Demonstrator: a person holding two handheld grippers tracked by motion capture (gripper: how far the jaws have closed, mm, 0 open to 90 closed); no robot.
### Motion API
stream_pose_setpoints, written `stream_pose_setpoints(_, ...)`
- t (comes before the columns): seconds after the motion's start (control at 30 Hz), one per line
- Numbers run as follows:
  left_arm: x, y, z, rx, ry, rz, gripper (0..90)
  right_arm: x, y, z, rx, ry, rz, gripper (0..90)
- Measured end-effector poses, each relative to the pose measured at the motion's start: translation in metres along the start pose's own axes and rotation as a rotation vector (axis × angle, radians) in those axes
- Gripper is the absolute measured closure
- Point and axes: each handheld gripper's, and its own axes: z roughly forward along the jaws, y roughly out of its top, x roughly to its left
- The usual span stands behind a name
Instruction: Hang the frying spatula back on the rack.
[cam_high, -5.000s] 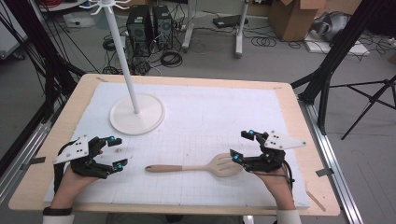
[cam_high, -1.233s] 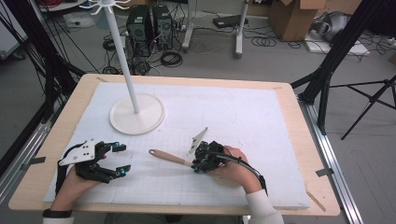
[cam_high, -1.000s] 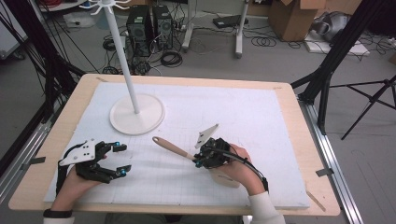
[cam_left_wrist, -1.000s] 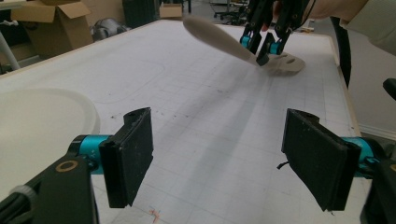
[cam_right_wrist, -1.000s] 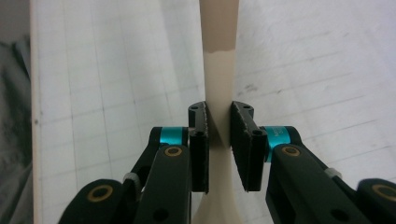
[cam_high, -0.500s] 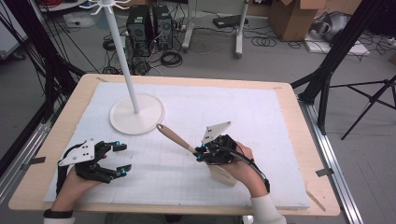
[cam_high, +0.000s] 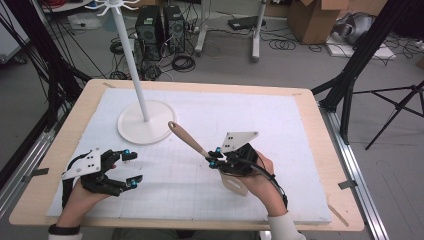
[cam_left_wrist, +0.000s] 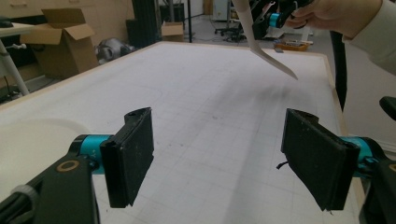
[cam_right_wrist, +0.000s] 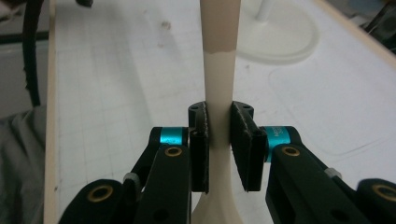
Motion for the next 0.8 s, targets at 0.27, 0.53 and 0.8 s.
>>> stream_pose_setpoints(0.27, -0.007, 0.016, 0.002, -0.058, 0.064, 0.005, 25.9, 0.005, 0.000, -0.011, -0.146, -0.048, 0.053, 77.7)
stream_pose_setpoints(0.53, -0.015, 0.036, 0.010, -0.180, 0.134, -0.049, 25.9, 0.010, -0.002, -0.017, -0.228, -0.083, 0.066, 77.7)
stream_pose_setpoints(0.8, -0.027, 0.060, 0.028, -0.221, 0.134, -0.052, 24.6, 0.014, -0.006, -0.020, -0.278, -0.115, 0.077, 77.6)
